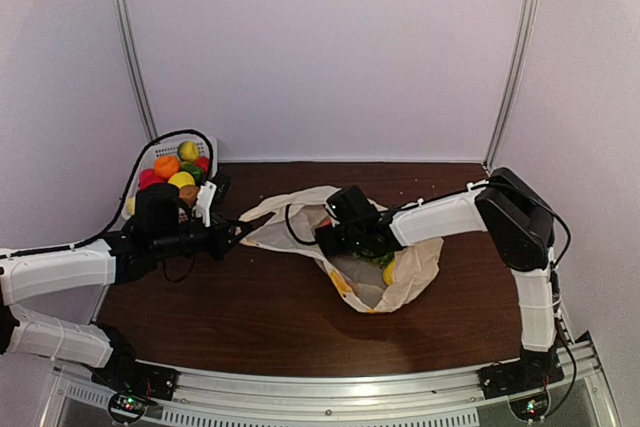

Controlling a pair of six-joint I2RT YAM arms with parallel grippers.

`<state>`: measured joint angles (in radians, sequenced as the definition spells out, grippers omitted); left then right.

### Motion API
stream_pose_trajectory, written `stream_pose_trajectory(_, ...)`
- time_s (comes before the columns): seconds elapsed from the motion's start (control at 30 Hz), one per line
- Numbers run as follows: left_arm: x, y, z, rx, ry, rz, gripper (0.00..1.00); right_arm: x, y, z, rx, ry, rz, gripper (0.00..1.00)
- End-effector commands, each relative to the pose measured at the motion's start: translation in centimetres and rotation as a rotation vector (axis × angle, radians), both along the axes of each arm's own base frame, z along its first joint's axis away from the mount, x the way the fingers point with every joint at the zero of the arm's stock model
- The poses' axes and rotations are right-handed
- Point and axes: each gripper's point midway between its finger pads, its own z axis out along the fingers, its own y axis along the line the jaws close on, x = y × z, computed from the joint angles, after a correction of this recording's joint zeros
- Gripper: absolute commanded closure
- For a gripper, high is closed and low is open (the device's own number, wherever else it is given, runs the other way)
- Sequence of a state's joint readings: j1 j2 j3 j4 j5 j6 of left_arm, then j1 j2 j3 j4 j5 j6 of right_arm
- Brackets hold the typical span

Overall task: Untie the knot of the plastic bag and take out the fruit
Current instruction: Pick up the fake fruit from the takeout bag.

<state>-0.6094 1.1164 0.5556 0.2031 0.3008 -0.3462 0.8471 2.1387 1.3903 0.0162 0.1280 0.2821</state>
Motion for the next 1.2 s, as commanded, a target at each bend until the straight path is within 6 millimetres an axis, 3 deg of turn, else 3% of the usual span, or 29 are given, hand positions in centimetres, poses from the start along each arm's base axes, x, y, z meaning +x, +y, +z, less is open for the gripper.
stream_pose_trajectory(0.0,0.8,0.4,0.4,0.008,-0.004,0.041,1.00,-1.7,-0.6,3.5,0.027,-0.039,0.038,0.38)
stream_pose_trajectory(0.47,2.3,0.8,1.1,0.027,0.002,0.113,1.00,-10.9,-4.3,4.2,0.048,-0.012,0.138,0.39)
stream_pose_trajectory(0.63,2.5,1.0,0.7,0.023,0.024,0.138,1.00,-13.8,-5.7,5.4,0.077,-0.007,0.152,0.39)
stream_pose_trajectory(0.77,2.5,1.1,0.9,0.025,0.018,0.137,1.00,-15.0,-7.1,7.6,0.145,-0.024,0.136,0.39)
stream_pose_trajectory(0.83,2.5,1.2,1.0,0.046,0.010,0.135,0.82,-15.4,-7.7,9.1,0.184,-0.040,0.131,0.39)
stream_pose_trajectory(0.97,2.0,1.7,2.2,0.074,-0.028,0.125,0.34,-15.9,-8.2,12.0,0.249,-0.072,0.130,0.38)
stream_pose_trajectory(1.03,1.4,2.2,3.7,0.069,-0.074,0.122,0.23,-16.1,-8.1,13.4,0.287,-0.083,0.141,0.38)
stream_pose_trajectory(1.17,-1.1,2.6,8.1,0.028,-0.221,0.079,0.15,-16.7,-7.0,15.8,0.397,-0.072,0.211,0.38)
